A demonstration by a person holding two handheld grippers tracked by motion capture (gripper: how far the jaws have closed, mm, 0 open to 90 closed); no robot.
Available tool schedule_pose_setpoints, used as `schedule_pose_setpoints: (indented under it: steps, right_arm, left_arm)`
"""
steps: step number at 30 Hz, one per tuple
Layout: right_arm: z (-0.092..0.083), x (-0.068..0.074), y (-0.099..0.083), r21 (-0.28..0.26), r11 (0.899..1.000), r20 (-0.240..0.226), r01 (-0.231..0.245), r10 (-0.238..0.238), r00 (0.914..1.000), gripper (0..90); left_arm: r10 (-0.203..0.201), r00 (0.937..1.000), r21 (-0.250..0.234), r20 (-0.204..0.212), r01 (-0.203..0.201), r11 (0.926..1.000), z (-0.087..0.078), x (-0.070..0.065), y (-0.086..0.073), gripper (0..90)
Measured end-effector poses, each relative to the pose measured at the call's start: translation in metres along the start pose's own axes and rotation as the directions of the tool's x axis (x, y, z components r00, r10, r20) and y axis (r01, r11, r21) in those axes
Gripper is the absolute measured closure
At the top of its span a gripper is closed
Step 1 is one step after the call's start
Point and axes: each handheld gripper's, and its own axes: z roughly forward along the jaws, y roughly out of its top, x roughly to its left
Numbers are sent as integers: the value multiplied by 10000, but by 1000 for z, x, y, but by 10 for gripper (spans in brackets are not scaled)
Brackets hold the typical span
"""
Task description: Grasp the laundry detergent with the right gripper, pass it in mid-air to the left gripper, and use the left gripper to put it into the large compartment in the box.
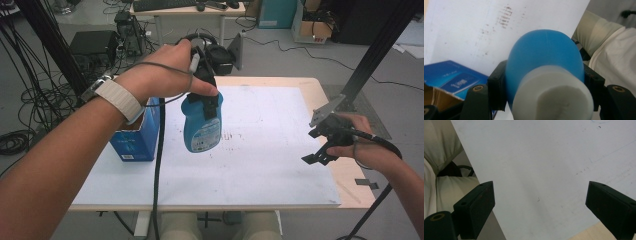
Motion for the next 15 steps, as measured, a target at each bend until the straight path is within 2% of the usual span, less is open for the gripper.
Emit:
schedule_pose_setpoints:
  steps: [2, 3, 4, 5, 7, 8, 9, 10, 15]
  right_arm:
    - [-3, -2, -1, 99, 9999, 57, -70, 69, 10000, 87]
    - [-4, -4, -1, 123, 9999, 93, 95, -96, 9999, 86]
    - [-5, -5, -1, 116, 9999, 105, 51, -52, 9999, 85]
    - [-6, -8, -2, 280, 9991, 169, 320, -325, 9993, 84]
    - [-8, -9, -3, 268, 9995, 142, 174, -178, 9997, 79]
    - [-10, -5, -3, 459, 9976, 126, -527, 521, 9986, 79]
    - [-11, -6, -4, 442, 9972, 151, -610, 604, 9981, 75]
    - [-12, -8, -5, 526, 9981, 225, -312, 301, 9993, 73]
    - [-13, -10, -6, 476, 9982, 261, -366, 354, 9990, 74]
  left_arm:
    - [-379, 9993, -83, -5, 379, 9992, -7, 4, -2, 375]
    - [-563, 9984, -97, -20, 563, 9984, -11, 6, -3, 375]
    - [-812, 9967, -136, -62, 811, 9966, -15, 9, -5, 374]
    - [-1029, 9947, -169, -55, 1028, 9946, -18, 10, -6, 375]
    - [-1369, 9905, -276, -125, 1366, 9902, -23, 13, -9, 375]
    - [-1665, 9859, -344, -181, 1659, 9856, -27, 15, -11, 375]
    - [-1822, 9830, -371, -213, 1814, 9827, -29, 17, -12, 375]
    - [-2001, 9794, -338, -260, 1992, 9794, -33, 19, -13, 375]
    - [-2880, 9569, -508, -367, 2860, 9569, -46, 30, -21, 375]
